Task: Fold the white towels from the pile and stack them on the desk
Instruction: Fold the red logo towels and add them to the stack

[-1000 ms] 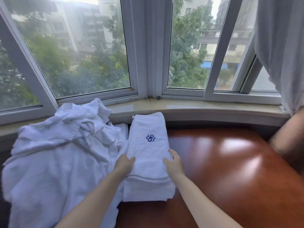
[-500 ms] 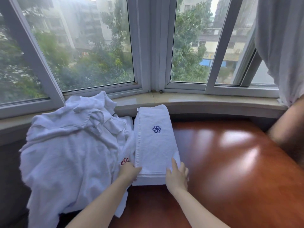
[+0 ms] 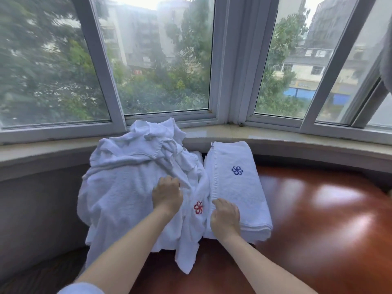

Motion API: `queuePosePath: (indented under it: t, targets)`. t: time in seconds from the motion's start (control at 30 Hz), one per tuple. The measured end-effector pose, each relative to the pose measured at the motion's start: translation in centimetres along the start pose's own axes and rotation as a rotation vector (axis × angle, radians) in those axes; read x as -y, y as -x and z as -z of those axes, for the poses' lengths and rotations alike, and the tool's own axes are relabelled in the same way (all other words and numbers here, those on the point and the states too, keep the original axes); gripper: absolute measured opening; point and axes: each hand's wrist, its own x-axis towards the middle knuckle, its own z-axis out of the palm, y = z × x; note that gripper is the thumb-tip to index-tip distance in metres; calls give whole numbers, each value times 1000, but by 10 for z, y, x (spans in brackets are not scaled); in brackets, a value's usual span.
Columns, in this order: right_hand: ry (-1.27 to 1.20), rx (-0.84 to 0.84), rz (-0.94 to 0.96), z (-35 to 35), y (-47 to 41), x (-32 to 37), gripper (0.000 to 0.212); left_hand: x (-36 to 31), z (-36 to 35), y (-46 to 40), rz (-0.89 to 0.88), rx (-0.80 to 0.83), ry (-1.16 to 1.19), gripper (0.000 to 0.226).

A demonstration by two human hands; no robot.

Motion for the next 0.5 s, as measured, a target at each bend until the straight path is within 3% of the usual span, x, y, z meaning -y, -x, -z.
queuePosePath:
  t: [0.13, 0.3, 0.5]
  targets:
    - [91, 156, -30, 1, -10, 12, 42, 28, 3, -10, 20, 72, -213, 39]
    - [112, 181, -16, -6, 2, 14, 44, 52, -25, 8, -45, 234, -404, 68]
    - [163, 220, 5, -8, 32, 13, 44, 63, -26, 31, -169, 240, -447, 64]
